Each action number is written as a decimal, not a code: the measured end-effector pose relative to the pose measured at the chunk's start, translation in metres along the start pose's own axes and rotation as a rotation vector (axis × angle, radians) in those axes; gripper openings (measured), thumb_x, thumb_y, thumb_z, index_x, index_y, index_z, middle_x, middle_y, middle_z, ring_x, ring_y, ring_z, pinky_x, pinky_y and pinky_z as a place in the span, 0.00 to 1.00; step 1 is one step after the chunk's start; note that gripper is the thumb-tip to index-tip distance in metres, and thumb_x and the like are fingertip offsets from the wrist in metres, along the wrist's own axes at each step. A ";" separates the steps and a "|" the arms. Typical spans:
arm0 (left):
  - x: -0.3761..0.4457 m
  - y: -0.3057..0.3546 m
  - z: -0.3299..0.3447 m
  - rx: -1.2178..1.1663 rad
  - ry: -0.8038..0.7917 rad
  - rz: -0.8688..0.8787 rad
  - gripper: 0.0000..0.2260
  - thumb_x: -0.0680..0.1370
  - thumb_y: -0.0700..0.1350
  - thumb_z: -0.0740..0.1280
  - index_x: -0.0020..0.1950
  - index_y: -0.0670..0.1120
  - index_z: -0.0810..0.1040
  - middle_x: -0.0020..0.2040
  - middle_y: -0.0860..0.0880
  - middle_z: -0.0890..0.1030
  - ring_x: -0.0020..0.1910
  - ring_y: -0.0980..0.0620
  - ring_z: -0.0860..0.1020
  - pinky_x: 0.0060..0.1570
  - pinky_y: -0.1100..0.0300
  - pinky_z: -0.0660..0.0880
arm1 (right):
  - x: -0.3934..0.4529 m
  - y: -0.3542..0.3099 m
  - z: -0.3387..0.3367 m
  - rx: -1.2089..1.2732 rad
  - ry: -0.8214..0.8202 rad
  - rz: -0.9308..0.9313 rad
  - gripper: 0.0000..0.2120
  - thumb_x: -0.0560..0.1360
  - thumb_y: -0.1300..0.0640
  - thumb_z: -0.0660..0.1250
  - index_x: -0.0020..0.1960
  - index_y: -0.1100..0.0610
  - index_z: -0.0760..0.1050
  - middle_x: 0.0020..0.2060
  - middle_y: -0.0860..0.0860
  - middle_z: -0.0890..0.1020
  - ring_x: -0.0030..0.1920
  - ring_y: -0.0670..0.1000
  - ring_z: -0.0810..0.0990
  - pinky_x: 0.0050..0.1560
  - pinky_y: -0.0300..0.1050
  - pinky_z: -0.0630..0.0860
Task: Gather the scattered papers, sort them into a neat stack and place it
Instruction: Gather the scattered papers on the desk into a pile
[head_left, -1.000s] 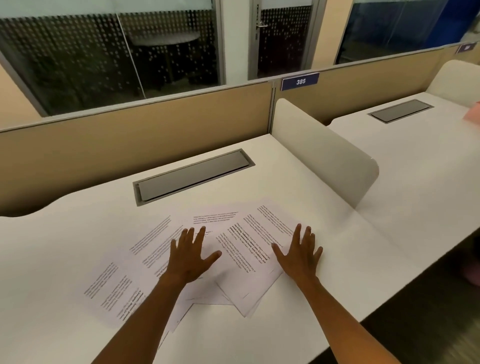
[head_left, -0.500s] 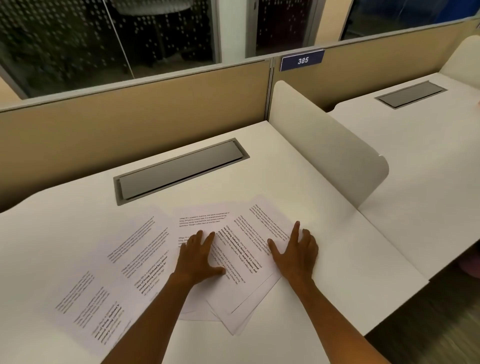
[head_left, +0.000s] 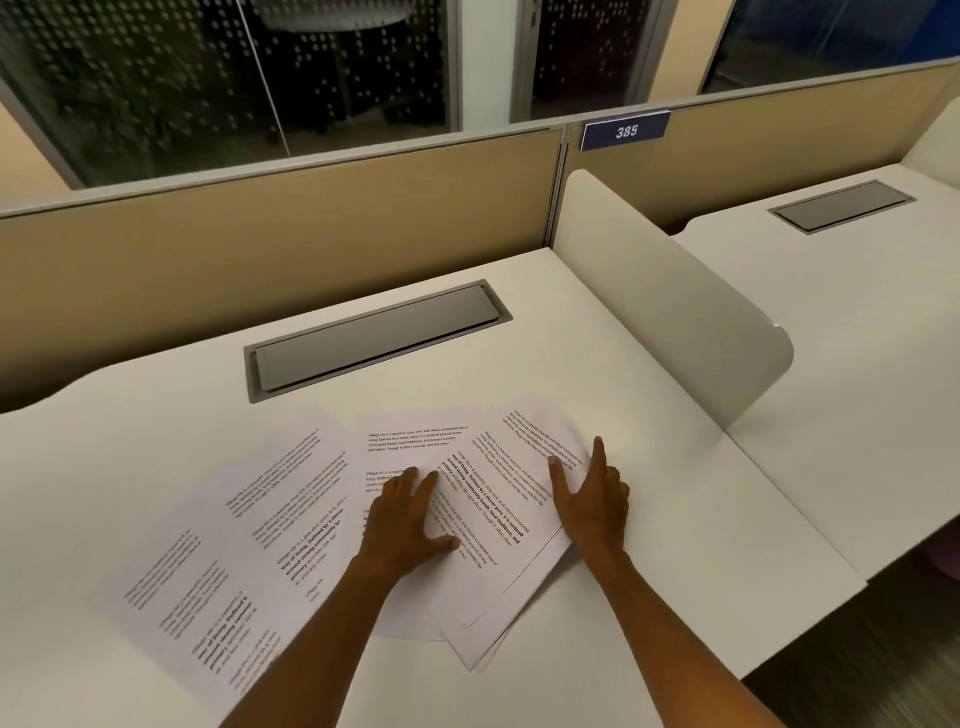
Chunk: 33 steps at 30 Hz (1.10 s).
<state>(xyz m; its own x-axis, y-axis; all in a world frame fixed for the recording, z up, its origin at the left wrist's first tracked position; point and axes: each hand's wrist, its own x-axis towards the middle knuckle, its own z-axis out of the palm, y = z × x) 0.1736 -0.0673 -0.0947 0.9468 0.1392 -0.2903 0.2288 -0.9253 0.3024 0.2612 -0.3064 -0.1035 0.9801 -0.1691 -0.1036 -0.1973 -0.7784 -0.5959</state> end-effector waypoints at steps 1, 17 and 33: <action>-0.002 0.000 0.001 0.007 0.000 -0.003 0.46 0.70 0.67 0.68 0.80 0.51 0.51 0.81 0.46 0.51 0.79 0.45 0.52 0.75 0.47 0.58 | -0.002 -0.003 -0.002 0.086 -0.009 0.023 0.40 0.74 0.32 0.58 0.78 0.49 0.50 0.66 0.60 0.73 0.65 0.62 0.72 0.66 0.58 0.69; -0.010 -0.019 -0.005 -0.158 -0.018 0.028 0.43 0.72 0.64 0.67 0.80 0.50 0.51 0.79 0.46 0.56 0.78 0.43 0.55 0.75 0.46 0.59 | -0.062 -0.029 0.005 0.726 0.112 0.500 0.47 0.66 0.60 0.79 0.76 0.57 0.54 0.66 0.62 0.74 0.66 0.63 0.73 0.66 0.58 0.73; -0.051 -0.073 -0.012 -0.371 0.252 -0.227 0.25 0.80 0.55 0.62 0.74 0.45 0.67 0.77 0.42 0.61 0.77 0.42 0.58 0.74 0.48 0.60 | -0.069 -0.046 0.021 0.687 -0.085 0.361 0.18 0.75 0.64 0.69 0.64 0.63 0.74 0.59 0.61 0.80 0.56 0.61 0.80 0.54 0.51 0.77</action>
<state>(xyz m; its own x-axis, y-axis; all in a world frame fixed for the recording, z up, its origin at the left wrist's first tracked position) 0.1114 -0.0024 -0.0912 0.8784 0.4461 -0.1713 0.4572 -0.6805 0.5726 0.2031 -0.2461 -0.0862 0.8615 -0.2721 -0.4287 -0.4745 -0.1306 -0.8705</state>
